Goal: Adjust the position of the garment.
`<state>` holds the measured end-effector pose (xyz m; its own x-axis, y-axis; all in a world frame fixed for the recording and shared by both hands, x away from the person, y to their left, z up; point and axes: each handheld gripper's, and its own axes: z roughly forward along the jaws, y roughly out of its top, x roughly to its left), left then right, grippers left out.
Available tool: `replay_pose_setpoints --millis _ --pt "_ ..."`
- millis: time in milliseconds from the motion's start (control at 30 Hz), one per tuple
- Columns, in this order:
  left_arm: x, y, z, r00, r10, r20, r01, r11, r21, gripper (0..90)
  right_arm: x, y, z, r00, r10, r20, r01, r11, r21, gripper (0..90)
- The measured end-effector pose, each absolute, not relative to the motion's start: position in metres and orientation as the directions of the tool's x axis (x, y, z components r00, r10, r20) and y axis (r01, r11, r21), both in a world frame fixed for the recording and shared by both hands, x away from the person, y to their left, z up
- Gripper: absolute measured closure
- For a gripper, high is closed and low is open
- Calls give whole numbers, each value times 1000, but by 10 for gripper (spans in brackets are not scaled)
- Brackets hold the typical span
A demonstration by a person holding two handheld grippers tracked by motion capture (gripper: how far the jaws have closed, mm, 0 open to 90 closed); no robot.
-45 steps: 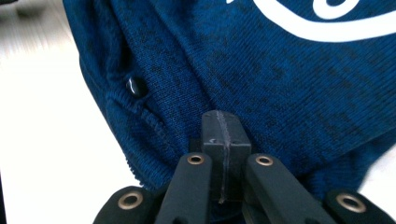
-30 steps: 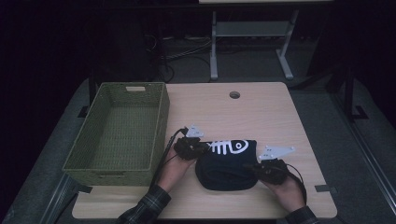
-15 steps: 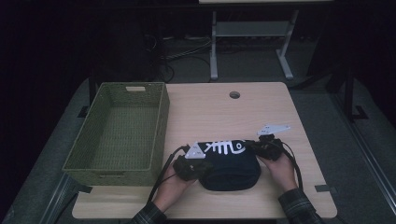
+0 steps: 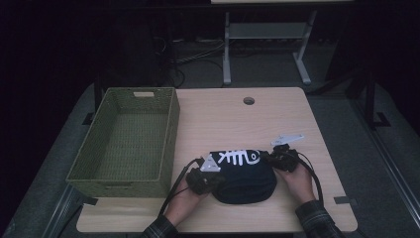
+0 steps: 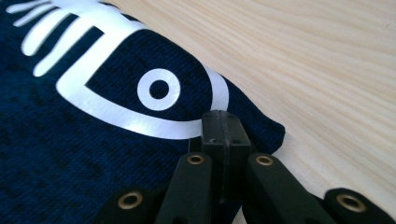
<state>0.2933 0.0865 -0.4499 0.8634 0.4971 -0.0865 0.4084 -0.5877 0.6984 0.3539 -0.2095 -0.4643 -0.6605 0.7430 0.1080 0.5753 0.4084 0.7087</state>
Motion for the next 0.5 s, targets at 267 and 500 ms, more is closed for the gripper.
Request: replay_pose_setpoints --millis 267,500 --pt "297 96 -430 844 520 -129 431 -517 740 654 336 -225 -450 -658 746 109 546 372 751 706" --pt "303 105 -418 804 577 -143 463 -458 759 460 314 -252 -451 -606 792 74 548 348 761 503"
